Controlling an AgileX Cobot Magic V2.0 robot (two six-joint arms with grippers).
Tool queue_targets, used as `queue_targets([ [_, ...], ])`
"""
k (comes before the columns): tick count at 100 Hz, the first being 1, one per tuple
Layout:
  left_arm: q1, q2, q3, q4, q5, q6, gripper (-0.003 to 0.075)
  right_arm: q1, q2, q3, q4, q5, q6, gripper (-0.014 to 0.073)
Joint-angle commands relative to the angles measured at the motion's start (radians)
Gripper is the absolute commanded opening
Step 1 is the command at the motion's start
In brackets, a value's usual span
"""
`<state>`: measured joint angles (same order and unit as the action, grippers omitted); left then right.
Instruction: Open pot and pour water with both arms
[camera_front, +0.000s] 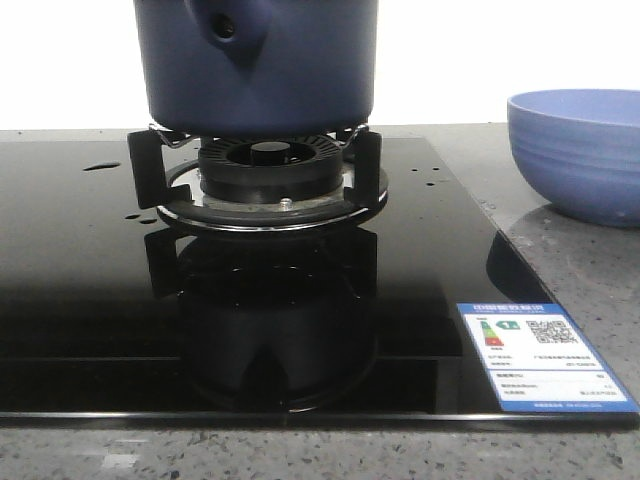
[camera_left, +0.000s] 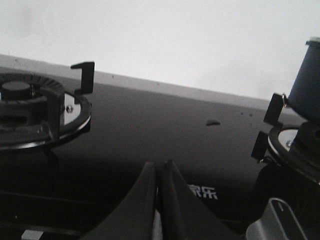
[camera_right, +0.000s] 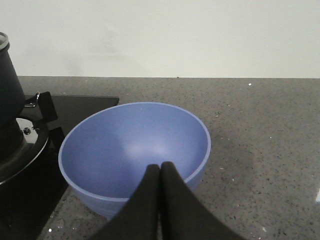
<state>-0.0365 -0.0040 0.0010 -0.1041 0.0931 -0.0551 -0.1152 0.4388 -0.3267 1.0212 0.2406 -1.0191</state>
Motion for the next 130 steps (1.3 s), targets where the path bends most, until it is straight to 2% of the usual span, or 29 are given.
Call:
queue_targets([
  [1, 0.004, -0.027, 0.033, -0.015, -0.070, -0.010, -0.0019, -0.002, 0.001, -0.027, 0.023, -0.047, -0.013, -0.0056],
  [124, 0.004, -0.027, 0.033, -0.011, -0.076, -0.010, -0.0019, -0.002, 0.001, -0.027, 0.030, -0.076, -0.013, -0.0056],
  [130, 0.004, -0.027, 0.033, -0.011, -0.076, -0.010, -0.0019, -0.002, 0.001, -0.027, 0.019, -0.083, 0.025, -0.0056],
])
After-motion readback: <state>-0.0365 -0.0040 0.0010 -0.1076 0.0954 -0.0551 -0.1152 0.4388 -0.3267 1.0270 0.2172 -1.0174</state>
